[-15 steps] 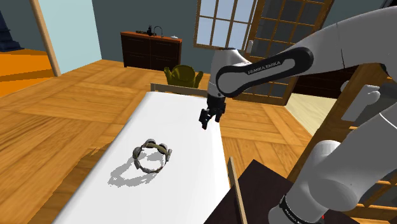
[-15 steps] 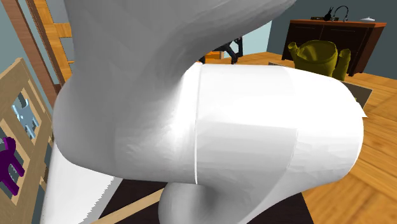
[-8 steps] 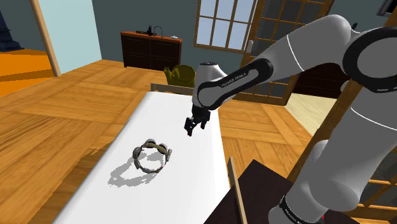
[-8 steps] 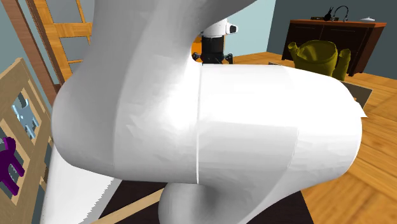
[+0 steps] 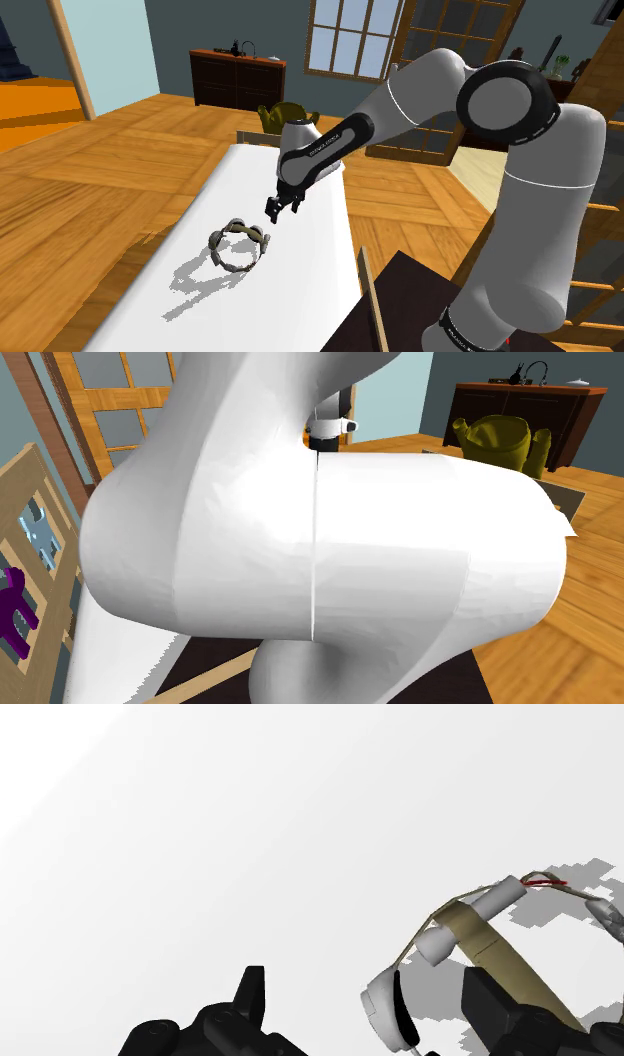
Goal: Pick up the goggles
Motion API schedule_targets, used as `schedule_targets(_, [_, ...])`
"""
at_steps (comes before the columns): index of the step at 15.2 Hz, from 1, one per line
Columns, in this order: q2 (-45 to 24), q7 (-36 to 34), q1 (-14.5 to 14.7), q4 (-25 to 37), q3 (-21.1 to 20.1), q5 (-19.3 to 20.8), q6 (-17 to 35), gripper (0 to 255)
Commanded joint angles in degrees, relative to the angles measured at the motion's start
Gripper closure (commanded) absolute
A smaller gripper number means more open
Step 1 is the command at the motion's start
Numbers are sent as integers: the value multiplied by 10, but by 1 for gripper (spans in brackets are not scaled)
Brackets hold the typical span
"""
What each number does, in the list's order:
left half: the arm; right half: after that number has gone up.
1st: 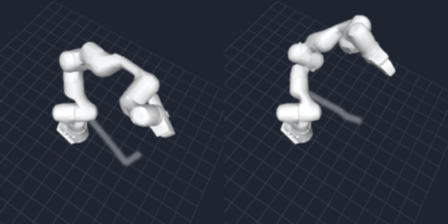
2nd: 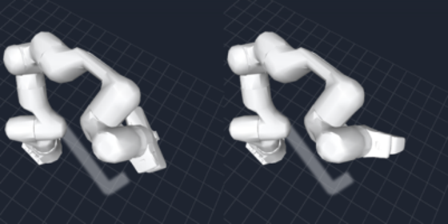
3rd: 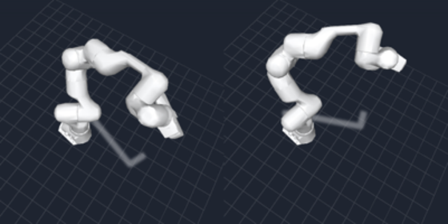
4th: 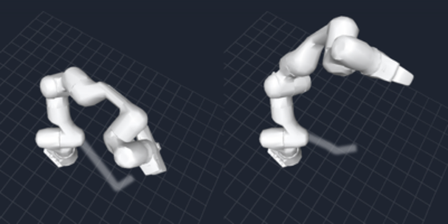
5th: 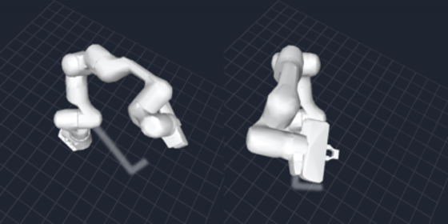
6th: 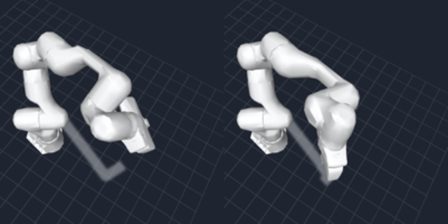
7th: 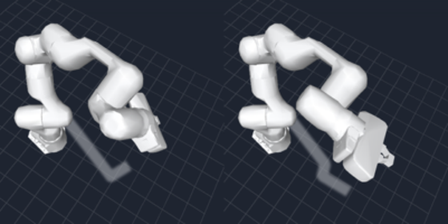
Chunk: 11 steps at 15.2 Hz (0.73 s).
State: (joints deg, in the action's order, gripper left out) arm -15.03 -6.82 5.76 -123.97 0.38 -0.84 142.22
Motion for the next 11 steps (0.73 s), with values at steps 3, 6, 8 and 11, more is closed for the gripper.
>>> schedule_targets(3, [-88, -1, 4, 74, -6, -5, 21, 0])
schedule_targets(6, [-154, -3, 7, 136, -9, -6, 29, 0])
schedule_targets(8, [-199, -4, 10, 183, -12, -7, 31, 0])
schedule_targets(11, [-219, -4, 11, 193, -12, -7, 41, 0])
